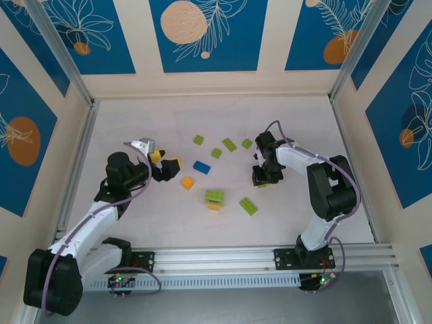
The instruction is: Assemble a carrot with lego
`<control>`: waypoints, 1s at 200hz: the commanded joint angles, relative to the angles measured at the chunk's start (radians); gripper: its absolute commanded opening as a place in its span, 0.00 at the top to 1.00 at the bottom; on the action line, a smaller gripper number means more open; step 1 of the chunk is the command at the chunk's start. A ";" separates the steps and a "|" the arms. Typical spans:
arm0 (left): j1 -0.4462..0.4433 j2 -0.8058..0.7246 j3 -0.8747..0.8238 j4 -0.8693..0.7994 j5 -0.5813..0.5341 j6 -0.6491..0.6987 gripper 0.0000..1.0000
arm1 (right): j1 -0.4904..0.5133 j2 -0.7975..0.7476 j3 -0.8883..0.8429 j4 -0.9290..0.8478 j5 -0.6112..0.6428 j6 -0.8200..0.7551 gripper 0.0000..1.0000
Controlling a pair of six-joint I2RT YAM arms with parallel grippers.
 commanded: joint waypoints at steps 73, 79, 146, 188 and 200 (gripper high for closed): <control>-0.183 -0.022 -0.047 0.108 0.025 0.330 0.00 | 0.025 -0.007 0.008 -0.010 -0.013 0.007 0.65; -0.183 -0.005 -0.052 0.136 0.069 0.309 0.00 | 0.028 -0.011 0.008 -0.007 -0.011 0.007 0.65; -0.363 0.320 -0.109 0.390 0.195 0.306 0.00 | 0.089 -0.046 0.014 -0.021 0.015 0.045 0.65; -0.395 0.291 -0.145 0.437 0.216 0.338 0.00 | 0.111 -0.025 0.021 -0.038 0.042 0.048 0.66; -0.407 0.309 -0.144 0.447 0.224 0.353 0.01 | 0.118 -0.027 0.027 -0.047 0.044 0.055 0.66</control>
